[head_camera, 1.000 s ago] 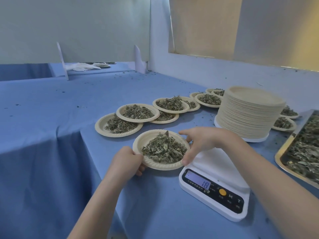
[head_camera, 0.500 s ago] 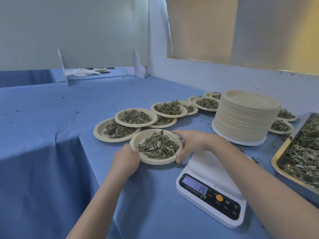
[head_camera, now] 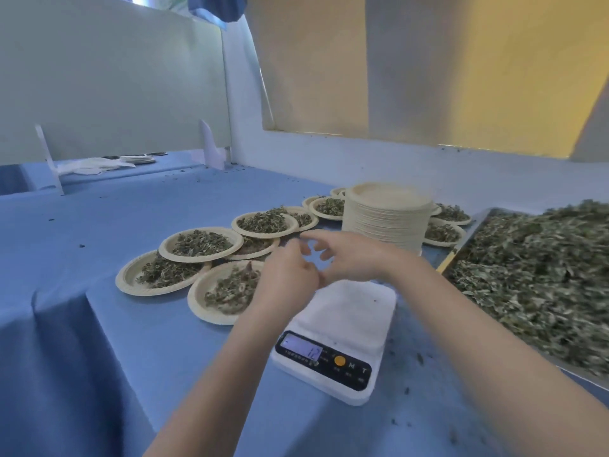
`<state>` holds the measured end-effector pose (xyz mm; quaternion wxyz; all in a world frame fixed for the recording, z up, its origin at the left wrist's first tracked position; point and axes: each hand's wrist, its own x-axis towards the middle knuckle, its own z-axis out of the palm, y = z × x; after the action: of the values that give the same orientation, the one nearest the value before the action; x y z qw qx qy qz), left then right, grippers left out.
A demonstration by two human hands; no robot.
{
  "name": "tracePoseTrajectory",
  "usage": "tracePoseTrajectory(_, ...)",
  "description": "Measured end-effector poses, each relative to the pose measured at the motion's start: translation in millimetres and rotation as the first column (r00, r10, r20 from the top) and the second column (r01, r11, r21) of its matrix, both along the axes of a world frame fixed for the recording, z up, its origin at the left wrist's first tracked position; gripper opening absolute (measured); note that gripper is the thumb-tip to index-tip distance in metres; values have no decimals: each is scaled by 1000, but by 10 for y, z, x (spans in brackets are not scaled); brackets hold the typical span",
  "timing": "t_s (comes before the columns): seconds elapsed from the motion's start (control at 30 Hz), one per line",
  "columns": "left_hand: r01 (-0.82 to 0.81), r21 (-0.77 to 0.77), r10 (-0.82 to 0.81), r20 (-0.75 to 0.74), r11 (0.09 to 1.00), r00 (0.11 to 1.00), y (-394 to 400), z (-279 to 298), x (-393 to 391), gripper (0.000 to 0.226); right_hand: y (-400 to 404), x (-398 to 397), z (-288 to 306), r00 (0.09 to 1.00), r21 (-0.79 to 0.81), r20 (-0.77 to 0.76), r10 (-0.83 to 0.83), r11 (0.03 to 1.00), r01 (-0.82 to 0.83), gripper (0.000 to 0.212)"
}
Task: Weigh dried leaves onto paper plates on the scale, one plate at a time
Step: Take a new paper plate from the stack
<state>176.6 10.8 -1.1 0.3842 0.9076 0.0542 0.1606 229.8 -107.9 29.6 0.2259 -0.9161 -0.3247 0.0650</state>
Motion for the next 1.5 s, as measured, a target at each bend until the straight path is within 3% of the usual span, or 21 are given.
tracePoseTrajectory(0.1,113,2,-114,8,994,994,-491,-1,78,32,-493,-68,27,996,-30,19,-87,996,87,70)
tracePoseTrajectory(0.2,239,9,-240,22,971,971,-1016,-24,133,31,-1019,-142,24,988,-50,51,-143,988,146,52)
tracePoseTrajectory(0.4,439,139,-436,-55,888,898,-1864,-80,320,35,-1895,-192,-91,927,-167,55,-371,912,375,57)
tracePoseTrajectory(0.53,484,305,-413,-269,820,870,-2053,-228,578,28,-2276,-107,-280,862,-344,95,-499,796,498,81)
tracePoseTrajectory(0.63,512,372,-361,-406,774,840,-2101,-304,708,20,-2446,-38,-417,818,-434,43,-574,726,533,85)
tracePoseTrajectory(0.8,568,319,-400,-461,759,792,-2214,-341,768,45,-2457,43,-559,836,-421,9,-549,756,501,80)
tracePoseTrajectory(0.93,547,358,-426,-365,757,828,-2194,-255,788,43,-2350,97,-517,864,-329,54,-501,808,489,85)
tracePoseTrajectory(1.07,360,361,-366,-54,860,929,-1873,68,907,41,-2064,278,-258,853,-182,197,-483,837,515,66)
tracePoseTrajectory(1.17,176,537,-291,138,825,947,-1542,303,1114,41,-1768,512,-59,858,-93,295,-420,881,463,53)
tracePoseTrajectory(1.23,105,655,-256,139,748,957,-1372,361,1303,39,-1572,657,40,851,-14,353,-389,907,420,44)
tracePoseTrajectory(1.33,116,729,-232,60,675,971,-1271,335,1465,31,-1319,842,118,849,-56,432,-305,930,363,37)
tracePoseTrajectory(1.5,127,662,-269,117,739,956,-1166,275,1554,28,-1142,1032,158,879,-198,377,-292,902,385,33)
